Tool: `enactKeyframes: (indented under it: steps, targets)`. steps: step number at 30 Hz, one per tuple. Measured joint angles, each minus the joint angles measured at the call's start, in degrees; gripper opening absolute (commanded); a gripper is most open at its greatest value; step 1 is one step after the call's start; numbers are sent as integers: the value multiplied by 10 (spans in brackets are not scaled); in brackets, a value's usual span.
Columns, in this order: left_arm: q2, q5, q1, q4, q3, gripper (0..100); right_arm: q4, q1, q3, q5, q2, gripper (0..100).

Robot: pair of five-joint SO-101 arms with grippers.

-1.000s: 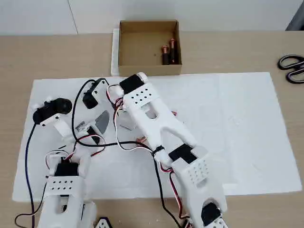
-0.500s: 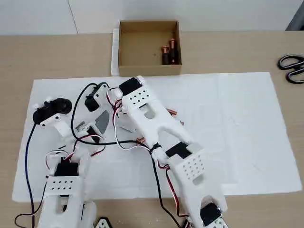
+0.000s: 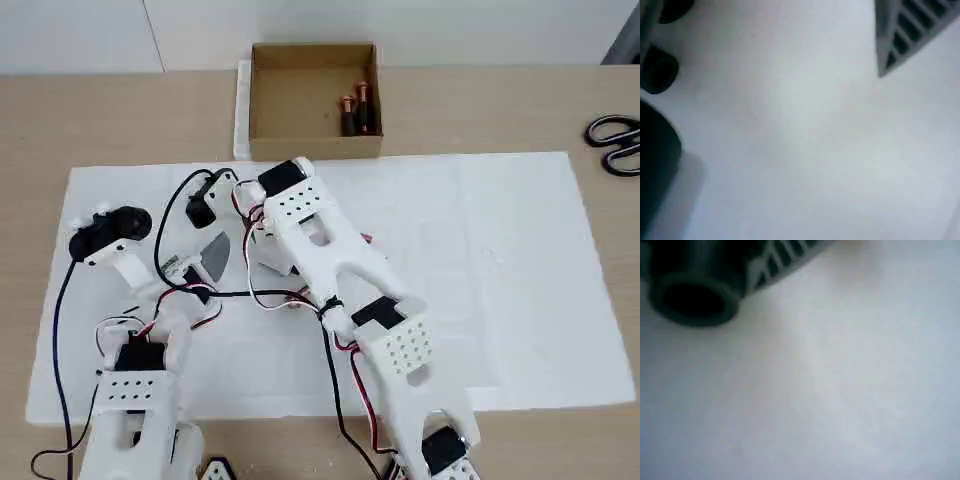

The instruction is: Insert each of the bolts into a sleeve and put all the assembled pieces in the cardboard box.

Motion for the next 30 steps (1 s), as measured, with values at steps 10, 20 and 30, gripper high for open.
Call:
enactKeyframes:
  steps: [10, 20, 30]
  targets:
    - [0, 0, -10, -2, 0, 289, 74, 56, -84, -82, -98, 3]
    - [0, 0, -12, -55, 33, 289, 80, 275, -12, -191, -135, 3]
    - [0, 0, -12, -102, 54, 289, 79, 334, 78, -198, -135, 3]
